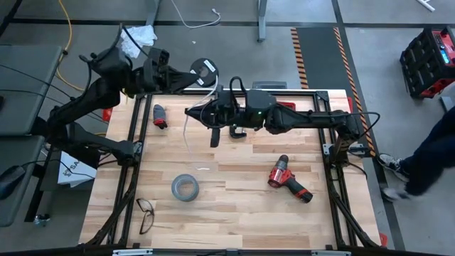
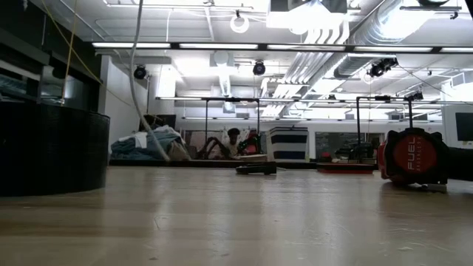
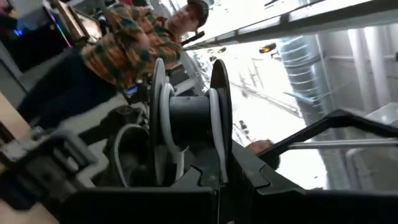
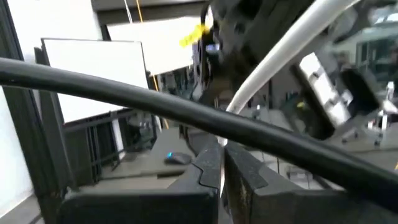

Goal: Coil cords
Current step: Coil the white wire

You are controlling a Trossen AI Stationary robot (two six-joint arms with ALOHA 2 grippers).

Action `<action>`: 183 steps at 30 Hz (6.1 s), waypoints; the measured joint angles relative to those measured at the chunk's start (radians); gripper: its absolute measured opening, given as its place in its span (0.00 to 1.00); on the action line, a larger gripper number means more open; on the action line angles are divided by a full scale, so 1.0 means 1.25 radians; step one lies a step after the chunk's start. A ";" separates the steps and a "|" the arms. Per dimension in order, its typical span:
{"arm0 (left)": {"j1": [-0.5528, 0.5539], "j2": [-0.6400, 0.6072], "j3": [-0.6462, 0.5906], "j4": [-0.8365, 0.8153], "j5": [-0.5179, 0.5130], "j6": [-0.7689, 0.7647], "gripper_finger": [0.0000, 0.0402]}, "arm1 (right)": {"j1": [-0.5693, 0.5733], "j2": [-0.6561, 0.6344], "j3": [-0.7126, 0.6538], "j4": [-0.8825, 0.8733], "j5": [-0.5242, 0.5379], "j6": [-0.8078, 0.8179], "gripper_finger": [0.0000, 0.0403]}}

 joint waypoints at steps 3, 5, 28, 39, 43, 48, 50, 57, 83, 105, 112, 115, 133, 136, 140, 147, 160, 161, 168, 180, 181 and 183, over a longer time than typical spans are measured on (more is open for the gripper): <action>-0.015 -0.003 0.000 -0.004 -0.004 -0.035 0.00 | 0.000 0.000 0.000 0.037 0.002 -0.013 0.00; -0.028 -0.003 0.000 -0.006 -0.004 -0.056 0.00 | 0.000 0.000 0.000 0.057 0.002 -0.015 0.00; -0.099 -0.017 0.000 -0.004 -0.063 -0.079 0.00 | -0.002 0.011 0.001 0.136 -0.031 -0.014 0.00; -0.125 -0.006 0.000 -0.008 -0.067 -0.107 0.00 | -0.001 0.014 0.001 0.166 -0.038 -0.020 0.00; -0.141 -0.002 0.000 -0.006 -0.046 -0.139 0.00 | -0.002 0.015 0.001 0.168 -0.024 -0.023 0.00; -0.168 -0.002 0.000 -0.009 -0.036 -0.146 0.00 | -0.003 0.015 0.001 0.177 -0.022 -0.034 0.00; -0.178 -0.002 0.000 -0.009 -0.036 -0.151 0.00 | -0.003 0.015 0.001 0.182 -0.022 -0.035 0.00; -0.218 -0.002 0.000 -0.019 -0.003 -0.181 0.00 | -0.010 0.015 0.001 0.195 -0.023 -0.051 0.00; -0.245 -0.146 -0.001 -0.552 -0.225 0.113 0.00 | -0.108 0.012 0.001 0.108 -0.089 -0.029 0.00; -0.245 -0.138 0.060 -0.451 -0.496 0.705 0.00 | -0.123 -0.012 0.002 -0.021 -0.103 0.015 0.00; -0.246 -0.102 0.061 -0.382 -0.490 0.764 0.01 | -0.112 -0.013 0.002 -0.054 -0.102 0.051 0.00; -0.245 -0.090 0.061 -0.370 -0.508 0.795 0.01 | -0.107 -0.013 0.003 -0.058 -0.100 0.050 0.00; -0.217 -0.070 0.061 -0.277 -0.492 0.810 0.01 | -0.097 -0.013 0.004 -0.101 -0.101 0.056 0.00; -0.217 -0.070 0.061 -0.276 -0.494 0.817 0.01 | -0.096 -0.011 0.002 -0.097 -0.102 0.056 0.00; -0.217 -0.069 0.061 -0.271 -0.495 0.817 0.01 | -0.096 -0.010 0.001 -0.086 -0.103 0.056 0.00; -0.217 -0.068 0.061 -0.269 -0.495 0.817 0.01 | -0.096 -0.010 0.001 -0.085 -0.104 0.040 0.05; -0.217 -0.070 0.064 -0.179 -0.508 0.876 0.01 | -0.095 -0.007 -0.001 -0.106 -0.107 0.035 0.17; -0.217 -0.070 0.064 -0.179 -0.509 0.876 0.01 | -0.095 -0.007 -0.001 -0.106 -0.107 0.035 0.17; -0.217 -0.092 0.063 -0.195 -0.511 0.875 0.01 | -0.096 -0.008 -0.001 -0.109 -0.103 0.028 0.17; -0.217 -0.144 0.063 -0.205 -0.537 0.873 0.01 | -0.112 -0.009 0.000 -0.118 -0.087 0.014 0.17; -0.217 -0.146 0.063 -0.207 -0.536 0.873 0.01 | -0.113 -0.009 0.000 -0.118 -0.080 0.014 0.17; -0.217 -0.150 0.063 -0.215 -0.528 0.865 0.01 | -0.117 -0.009 0.000 -0.118 -0.062 0.014 0.17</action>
